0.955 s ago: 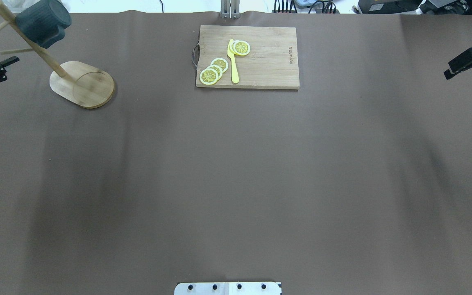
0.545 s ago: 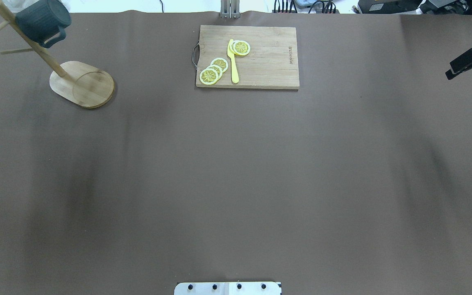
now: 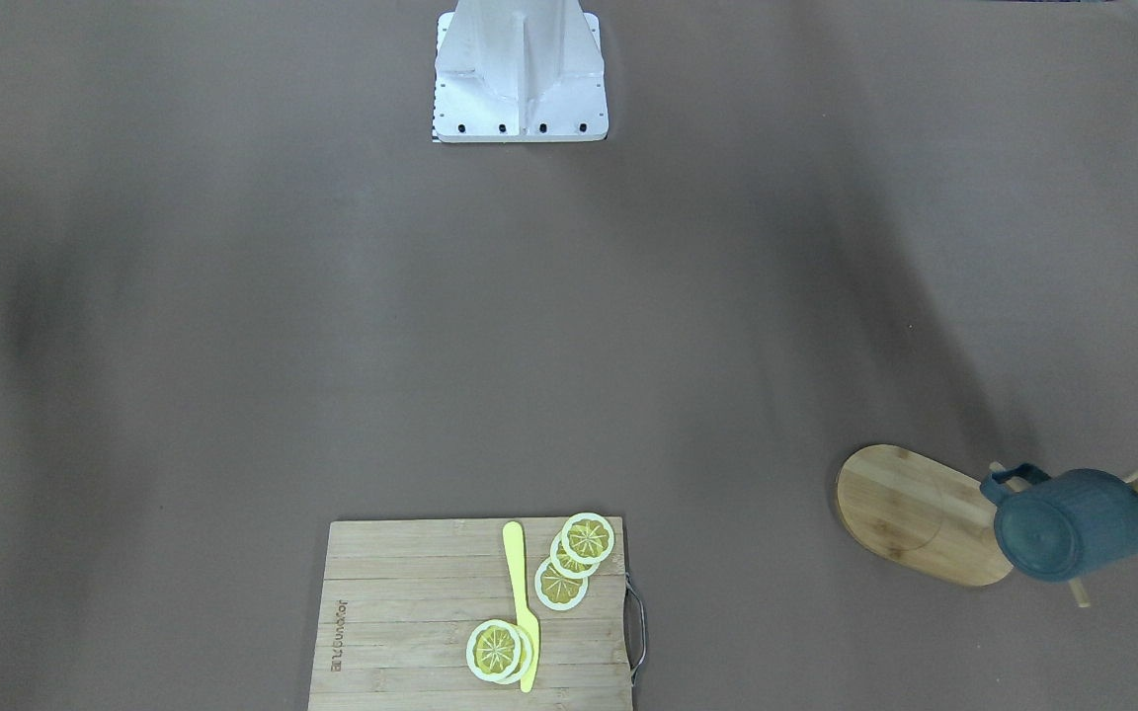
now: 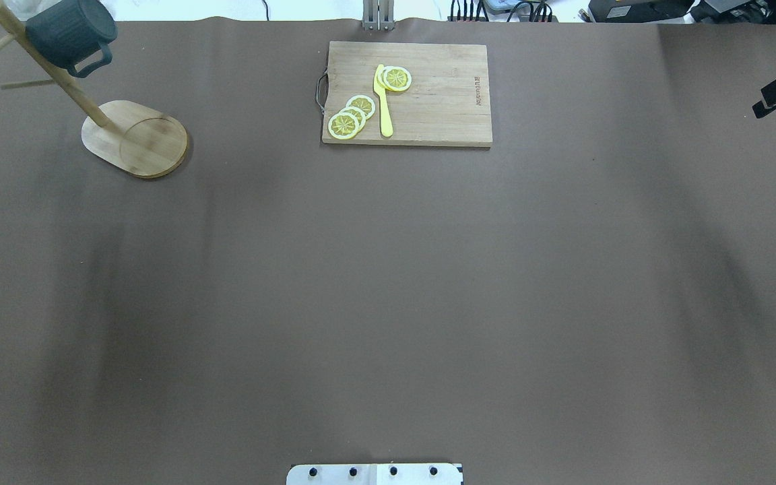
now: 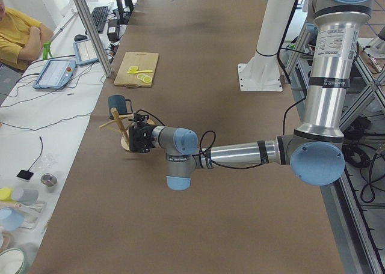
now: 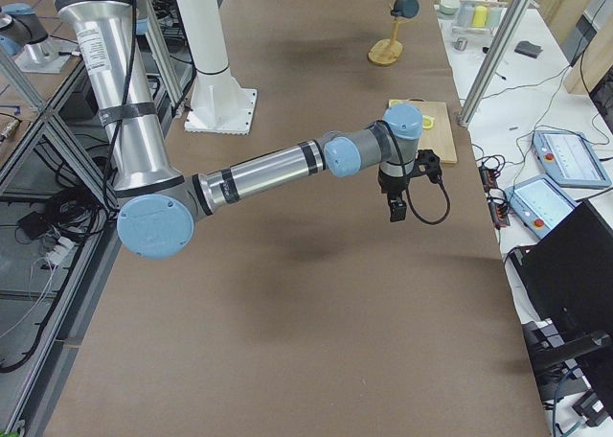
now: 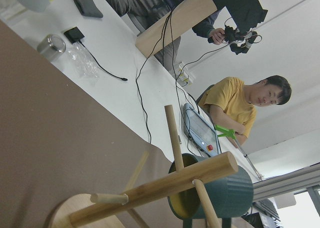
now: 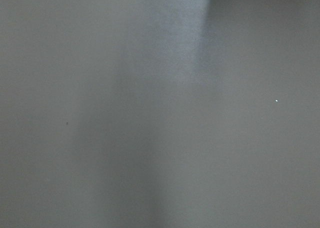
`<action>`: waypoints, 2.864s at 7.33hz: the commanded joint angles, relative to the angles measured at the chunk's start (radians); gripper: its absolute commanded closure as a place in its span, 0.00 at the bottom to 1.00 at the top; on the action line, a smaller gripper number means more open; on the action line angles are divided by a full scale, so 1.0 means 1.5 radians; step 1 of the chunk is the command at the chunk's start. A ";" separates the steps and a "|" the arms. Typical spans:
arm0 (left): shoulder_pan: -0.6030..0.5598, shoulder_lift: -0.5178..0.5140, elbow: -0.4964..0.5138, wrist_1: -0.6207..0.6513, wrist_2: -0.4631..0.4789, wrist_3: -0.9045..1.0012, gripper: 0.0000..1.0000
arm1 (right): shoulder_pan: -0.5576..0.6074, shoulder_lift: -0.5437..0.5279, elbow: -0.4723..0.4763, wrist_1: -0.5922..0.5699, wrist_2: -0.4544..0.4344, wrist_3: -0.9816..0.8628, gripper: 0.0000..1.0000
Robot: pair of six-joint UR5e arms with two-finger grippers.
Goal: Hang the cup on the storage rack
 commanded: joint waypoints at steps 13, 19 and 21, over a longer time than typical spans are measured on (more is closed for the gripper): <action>-0.177 0.046 -0.253 0.928 -0.375 0.771 0.02 | 0.084 -0.058 0.001 -0.035 0.049 -0.004 0.00; -0.126 0.148 -0.256 0.933 -0.203 0.977 0.02 | 0.110 -0.063 0.004 -0.109 0.002 -0.123 0.00; -0.135 0.107 -0.290 1.168 -0.202 1.048 0.02 | 0.110 -0.071 0.003 -0.110 0.002 -0.144 0.00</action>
